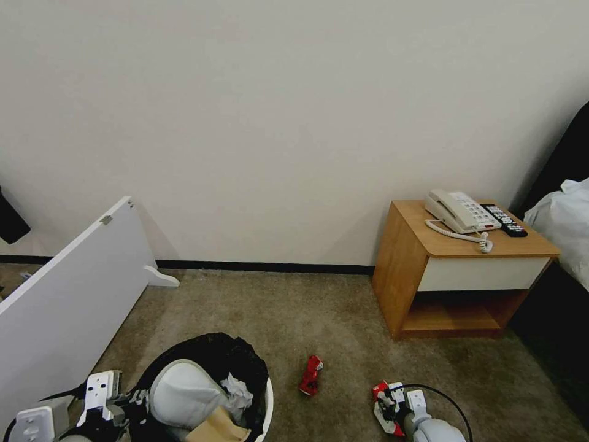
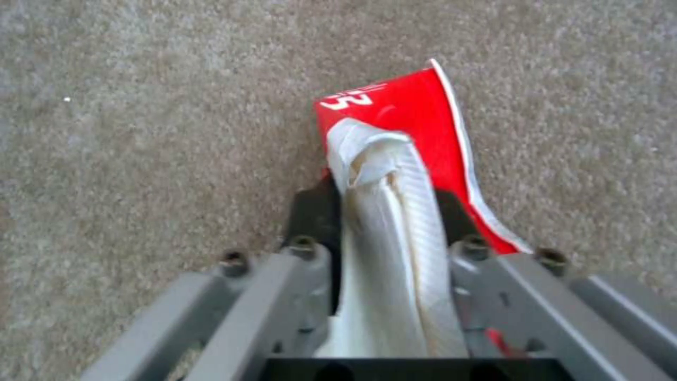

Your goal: Pick up the trash bin, then pick up the garbage from the floor and place it into the trash bin.

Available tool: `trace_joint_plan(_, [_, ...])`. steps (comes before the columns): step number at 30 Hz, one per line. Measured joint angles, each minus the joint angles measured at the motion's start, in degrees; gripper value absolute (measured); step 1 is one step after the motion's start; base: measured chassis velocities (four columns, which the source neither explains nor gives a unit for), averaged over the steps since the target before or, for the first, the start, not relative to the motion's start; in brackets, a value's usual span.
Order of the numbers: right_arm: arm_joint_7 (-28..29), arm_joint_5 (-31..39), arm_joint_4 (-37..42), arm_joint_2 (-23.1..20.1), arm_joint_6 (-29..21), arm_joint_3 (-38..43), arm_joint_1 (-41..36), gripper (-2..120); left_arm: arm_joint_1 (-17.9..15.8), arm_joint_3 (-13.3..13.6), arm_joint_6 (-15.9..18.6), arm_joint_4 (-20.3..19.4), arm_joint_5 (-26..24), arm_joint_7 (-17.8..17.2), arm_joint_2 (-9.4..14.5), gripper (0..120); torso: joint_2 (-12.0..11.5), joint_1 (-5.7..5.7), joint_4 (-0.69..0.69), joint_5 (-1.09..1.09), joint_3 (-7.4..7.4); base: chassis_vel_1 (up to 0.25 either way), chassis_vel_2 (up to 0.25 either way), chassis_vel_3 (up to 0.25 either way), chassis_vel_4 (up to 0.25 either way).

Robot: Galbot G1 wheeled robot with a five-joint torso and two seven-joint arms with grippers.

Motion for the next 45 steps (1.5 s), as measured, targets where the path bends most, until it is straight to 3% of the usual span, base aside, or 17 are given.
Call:
trace_joint_plan(2, [0.0, 0.0, 0.2, -0.1, 0.1, 0.2, -0.3, 12, 0.0, 0.0, 0.0, 0.0, 0.0, 0.0, 0.0, 4, 0.0, 0.0, 0.0, 0.0, 0.0, 0.0, 0.0, 0.0, 0.0])
trace_joint_plan(3, [0.0, 0.0, 0.6, -0.3, 0.2, 0.6, -0.7, 4, 0.0, 0.1, 0.0, 0.0, 0.0, 0.0, 0.0, 4, 0.0, 0.0, -0.02, -0.02, 0.0, 0.0, 0.0, 0.0, 0.0])
trace_joint_plan(6, [0.0, 0.0, 1.3, -0.4, 0.3, 1.0, -1.2, 0, 0.0, 0.2, 0.0, 0.0, 0.1, 0.0, 0.0, 4, 0.0, 0.0, -0.04, -0.03, 0.0, 0.0, 0.0, 0.0, 0.0])
trace_joint_plan(13, [0.0, 0.9, 4.3, -1.1, 1.1, 2.2, -3.0, 0, 0.0, 0.3, 0.0, 0.0, 0.1, 0.0, 0.0, 4, 0.0, 0.0, -0.02, -0.02, 0.01, 0.0, 0.0, 0.0, 0.0])
trace_joint_plan(24, [-0.9, 11.2, 14.3, -3.8, 6.1, 6.4, -6.8, 0, 0.1, 0.6, 0.0, 0.0, 0.1, -0.1, 0.2, 4, 0.0, 0.0, -0.02, -0.01, 0.01, 0.0, 0.0, 0.0, 0.0])
trace_joint_plan(30, [-4.1, 15.8, 22.2, -8.4, 13.3, 7.2, -8.1, 0, 0.4, 0.6, 0.0, 0.0, -0.2, -0.1, 0.5, 4, 0.0, 0.0, -0.01, -0.02, 0.0, 0.0, 0.0, 0.0, 0.0])
trace_joint_plan(32, [-5.8, 21.6, 29.2, -13.0, 20.0, 4.8, -7.1, 0, 1.2, 0.8, 0.0, 0.0, -2.1, -0.3, 0.8, 4, 0.0, 0.0, -0.02, -0.01, 0.01, 0.0, 0.0, 0.0, 0.0])
trace_joint_plan(34, [-6.0, 22.7, 30.2, -13.4, 20.8, 4.2, -6.7, 0, 1.3, 0.8, 0.0, 0.0, -2.3, -0.4, 0.8, 4, 0.0, 0.0, -0.02, -0.02, 0.01, 0.0, 0.0, 0.0, 0.0])
trace_joint_plan(36, [-7.0, 28.8, 33.8, -14.9, 27.6, -1.2, -3.3, 0, 1.6, 1.1, 0.0, 0.0, -2.5, -0.5, 1.1, 4, 0.0, 0.0, -0.01, -0.02, 0.01, 0.0, 0.0, 0.0, 0.0])
trace_joint_plan(39, [-7.4, 32.6, 35.8, -15.4, 31.7, -6.3, 0.8, 0, 1.7, 1.2, 0.0, 0.0, -2.5, -0.5, 1.2, 4, 0.0, 0.0, 0.01, -0.02, 0.01, 0.0, 0.0, 0.0, 0.0])
trace_joint_plan(45, [-10.2, 43.1, 39.4, -16.4, 35.7, -16.7, 10.4, 0, 1.7, 1.2, 0.0, 0.0, -2.5, -0.5, 1.3, 4, 0.0, 0.0, -0.02, -0.03, 0.01, 0.0, 0.0, 0.0, 0.0])
